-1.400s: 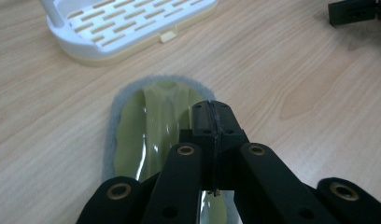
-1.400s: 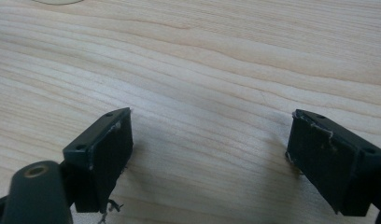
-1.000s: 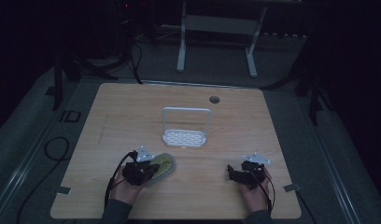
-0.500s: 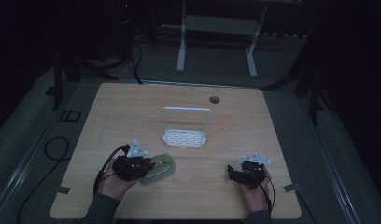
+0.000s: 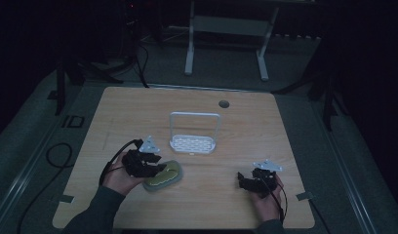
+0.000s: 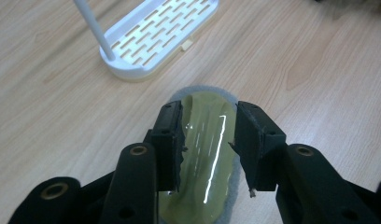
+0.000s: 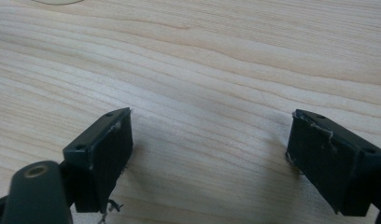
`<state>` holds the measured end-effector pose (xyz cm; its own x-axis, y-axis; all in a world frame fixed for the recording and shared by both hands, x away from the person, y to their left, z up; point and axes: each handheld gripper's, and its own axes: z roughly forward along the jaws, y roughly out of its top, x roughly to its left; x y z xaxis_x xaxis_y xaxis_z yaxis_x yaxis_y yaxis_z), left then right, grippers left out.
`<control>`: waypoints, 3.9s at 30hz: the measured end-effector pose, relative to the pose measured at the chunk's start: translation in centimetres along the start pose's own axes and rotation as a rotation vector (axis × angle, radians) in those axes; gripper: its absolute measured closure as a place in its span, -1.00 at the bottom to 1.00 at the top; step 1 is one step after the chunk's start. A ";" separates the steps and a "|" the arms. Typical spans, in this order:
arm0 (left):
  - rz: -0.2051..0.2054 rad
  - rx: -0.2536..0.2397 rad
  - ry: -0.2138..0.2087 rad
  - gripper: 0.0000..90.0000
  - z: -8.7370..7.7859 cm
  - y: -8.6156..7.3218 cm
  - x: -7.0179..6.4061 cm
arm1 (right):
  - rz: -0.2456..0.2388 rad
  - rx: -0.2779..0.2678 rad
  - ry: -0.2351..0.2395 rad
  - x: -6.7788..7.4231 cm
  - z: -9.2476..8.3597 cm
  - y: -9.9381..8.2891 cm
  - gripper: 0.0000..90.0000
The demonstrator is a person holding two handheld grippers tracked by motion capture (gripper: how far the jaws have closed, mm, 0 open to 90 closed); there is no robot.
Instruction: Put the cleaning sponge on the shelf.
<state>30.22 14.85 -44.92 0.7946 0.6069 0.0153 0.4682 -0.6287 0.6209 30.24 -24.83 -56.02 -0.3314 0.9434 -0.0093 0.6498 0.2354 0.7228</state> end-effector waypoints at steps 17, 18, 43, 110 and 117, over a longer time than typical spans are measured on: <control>0.087 0.109 -0.068 0.28 1.1 2.0 1.6 | 0.000 -0.001 0.000 0.0 0.0 0.0 -0.69; 0.082 0.118 -0.073 0.28 1.3 2.1 1.7 | -0.001 -0.002 -0.001 0.0 0.0 0.0 -0.69; 0.160 0.314 -0.106 0.28 2.9 4.1 1.8 | -0.002 -0.001 0.000 0.0 0.0 0.0 -0.69; 0.190 0.610 -0.187 0.52 6.7 4.6 1.9 | -0.002 0.000 0.000 0.0 0.0 0.0 -0.69; 0.207 0.621 -0.171 0.58 6.8 4.6 1.7 | -0.002 -0.001 0.000 0.0 0.0 0.0 -0.69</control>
<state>36.38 9.72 -47.37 0.9179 0.3905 -0.0705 0.3943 -0.9175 0.0519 30.25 -24.84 -56.02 -0.3323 0.9431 -0.0106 0.6489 0.2367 0.7231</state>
